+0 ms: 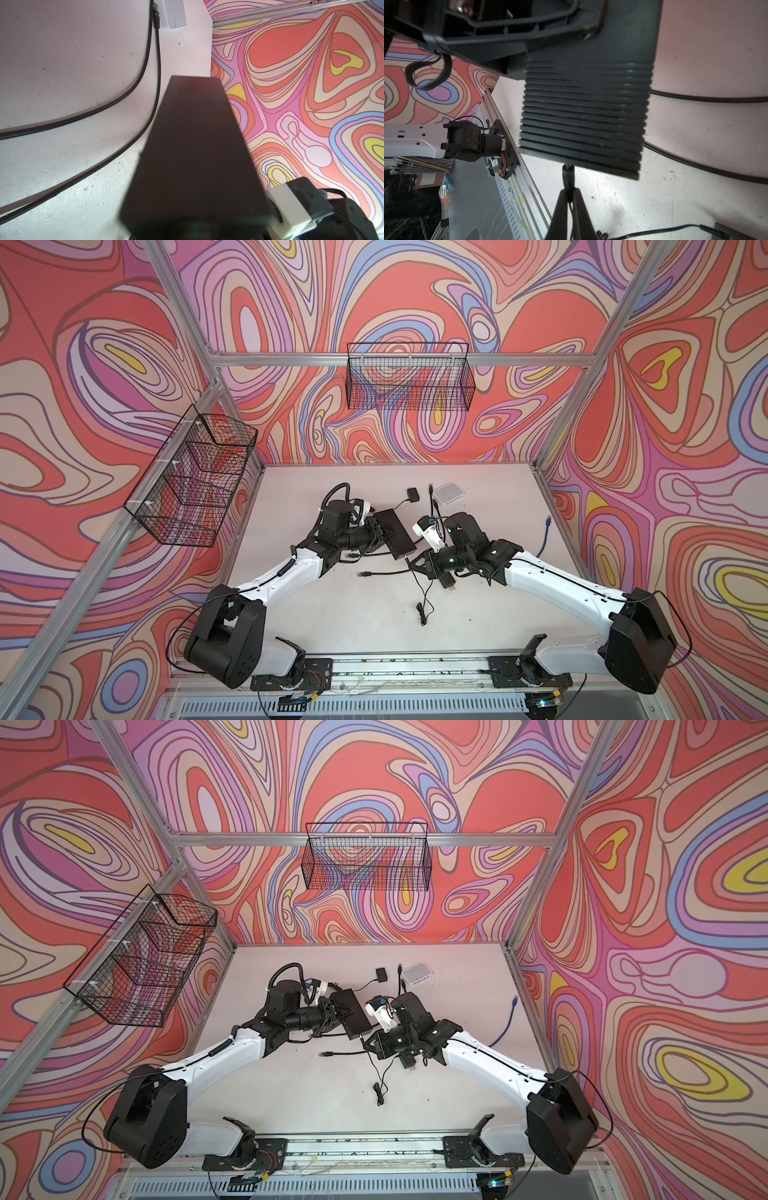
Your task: Insert the plug into the switch port
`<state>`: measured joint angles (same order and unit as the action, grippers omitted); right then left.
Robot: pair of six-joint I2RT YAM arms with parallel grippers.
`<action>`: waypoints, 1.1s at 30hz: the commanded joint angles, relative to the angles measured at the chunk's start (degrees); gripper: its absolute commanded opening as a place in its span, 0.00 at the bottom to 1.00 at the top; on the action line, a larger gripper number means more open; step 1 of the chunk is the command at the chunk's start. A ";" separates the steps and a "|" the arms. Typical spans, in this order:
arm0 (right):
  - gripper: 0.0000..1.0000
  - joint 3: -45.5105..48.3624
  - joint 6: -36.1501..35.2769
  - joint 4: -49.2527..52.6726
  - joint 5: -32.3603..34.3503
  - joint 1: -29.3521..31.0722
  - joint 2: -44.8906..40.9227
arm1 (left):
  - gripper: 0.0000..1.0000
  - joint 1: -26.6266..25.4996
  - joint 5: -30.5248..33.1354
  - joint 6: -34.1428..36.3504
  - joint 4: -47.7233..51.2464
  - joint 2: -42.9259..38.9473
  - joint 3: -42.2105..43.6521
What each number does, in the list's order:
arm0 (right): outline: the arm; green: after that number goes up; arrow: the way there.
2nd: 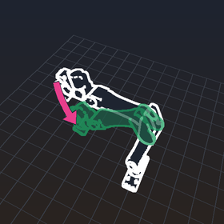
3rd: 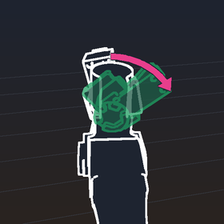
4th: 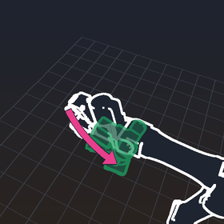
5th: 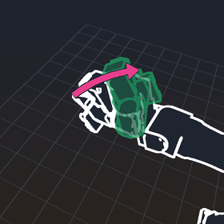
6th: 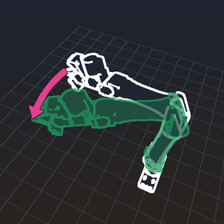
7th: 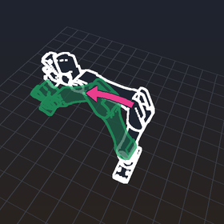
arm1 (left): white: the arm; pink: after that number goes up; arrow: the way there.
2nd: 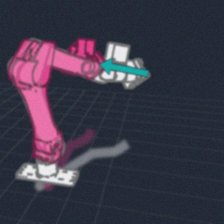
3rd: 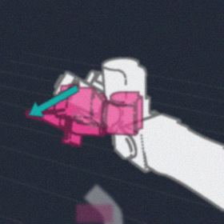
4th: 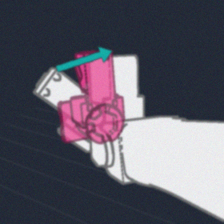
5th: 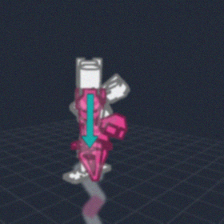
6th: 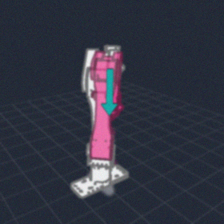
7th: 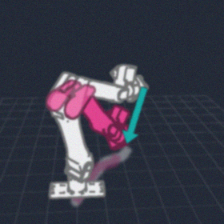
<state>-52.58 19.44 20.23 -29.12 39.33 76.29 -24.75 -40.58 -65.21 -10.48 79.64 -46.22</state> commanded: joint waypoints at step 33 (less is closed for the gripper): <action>0.00 -3.67 5.00 -12.36 7.91 0.22 -0.72 | 0.10 -2.12 -5.65 1.16 -1.17 -3.82 4.38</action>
<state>-53.41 24.27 18.79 -26.41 40.01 76.62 -24.36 -38.96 -65.01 -13.96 77.84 -43.05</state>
